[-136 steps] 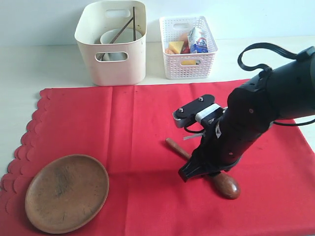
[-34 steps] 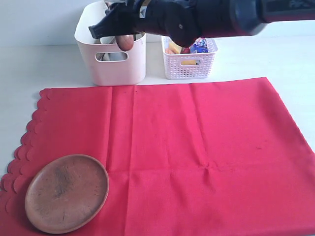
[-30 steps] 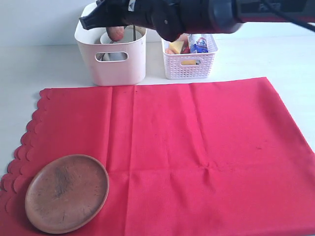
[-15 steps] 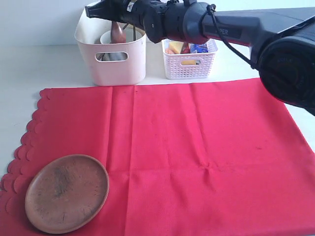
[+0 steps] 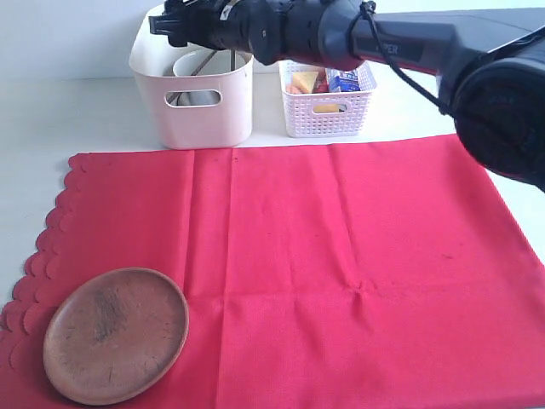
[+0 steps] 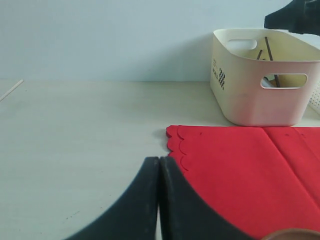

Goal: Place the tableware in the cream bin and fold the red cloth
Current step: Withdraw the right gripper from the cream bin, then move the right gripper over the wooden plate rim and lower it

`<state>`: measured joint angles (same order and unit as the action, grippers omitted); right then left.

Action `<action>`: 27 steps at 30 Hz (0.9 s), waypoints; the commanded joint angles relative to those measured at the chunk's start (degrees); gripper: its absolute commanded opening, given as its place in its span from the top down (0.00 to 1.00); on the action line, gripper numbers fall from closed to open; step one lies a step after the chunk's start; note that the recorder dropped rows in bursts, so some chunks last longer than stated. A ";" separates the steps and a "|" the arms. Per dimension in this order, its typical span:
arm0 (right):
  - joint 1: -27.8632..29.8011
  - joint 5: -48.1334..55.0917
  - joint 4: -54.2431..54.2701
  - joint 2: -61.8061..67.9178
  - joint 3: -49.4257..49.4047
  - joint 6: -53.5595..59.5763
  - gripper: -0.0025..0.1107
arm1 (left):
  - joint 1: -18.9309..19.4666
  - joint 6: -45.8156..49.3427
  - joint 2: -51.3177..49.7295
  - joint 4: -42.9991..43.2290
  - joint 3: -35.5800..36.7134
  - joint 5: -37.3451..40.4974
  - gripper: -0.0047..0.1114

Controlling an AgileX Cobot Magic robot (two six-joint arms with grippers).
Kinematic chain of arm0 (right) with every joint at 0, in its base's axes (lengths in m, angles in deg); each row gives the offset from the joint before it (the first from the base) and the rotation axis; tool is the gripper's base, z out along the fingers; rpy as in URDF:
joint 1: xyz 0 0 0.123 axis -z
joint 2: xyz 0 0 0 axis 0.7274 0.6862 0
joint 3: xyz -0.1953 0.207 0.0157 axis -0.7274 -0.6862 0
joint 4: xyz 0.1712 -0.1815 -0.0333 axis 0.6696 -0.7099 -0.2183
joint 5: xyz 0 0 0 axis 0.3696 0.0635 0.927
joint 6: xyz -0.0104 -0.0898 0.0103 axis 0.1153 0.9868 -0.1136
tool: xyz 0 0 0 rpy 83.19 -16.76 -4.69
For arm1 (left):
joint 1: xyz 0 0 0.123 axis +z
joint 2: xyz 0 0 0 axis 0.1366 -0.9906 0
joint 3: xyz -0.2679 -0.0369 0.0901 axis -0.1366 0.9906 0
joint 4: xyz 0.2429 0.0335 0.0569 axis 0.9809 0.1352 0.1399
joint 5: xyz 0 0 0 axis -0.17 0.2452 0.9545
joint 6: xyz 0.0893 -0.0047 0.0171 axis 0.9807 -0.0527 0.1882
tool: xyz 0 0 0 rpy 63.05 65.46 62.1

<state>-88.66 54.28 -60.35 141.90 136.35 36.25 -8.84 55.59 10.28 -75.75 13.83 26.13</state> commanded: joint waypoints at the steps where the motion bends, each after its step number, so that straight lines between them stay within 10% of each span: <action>1: 0.16 8.19 -0.09 -6.02 0.71 0.46 0.50 | -0.28 -0.11 0.36 0.05 -0.15 -0.34 0.94; 11: 0.16 34.13 -0.09 -19.63 0.31 7.73 0.98 | -0.28 -0.11 0.36 0.05 -0.15 -0.34 0.94; 27: -6.48 30.12 3.15 -38.77 -31.63 15.70 0.98 | -0.28 -0.11 0.36 0.05 -0.15 -0.34 0.94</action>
<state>-93.04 85.45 -58.21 104.79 108.57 49.54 -8.84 55.59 10.28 -75.75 13.83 26.13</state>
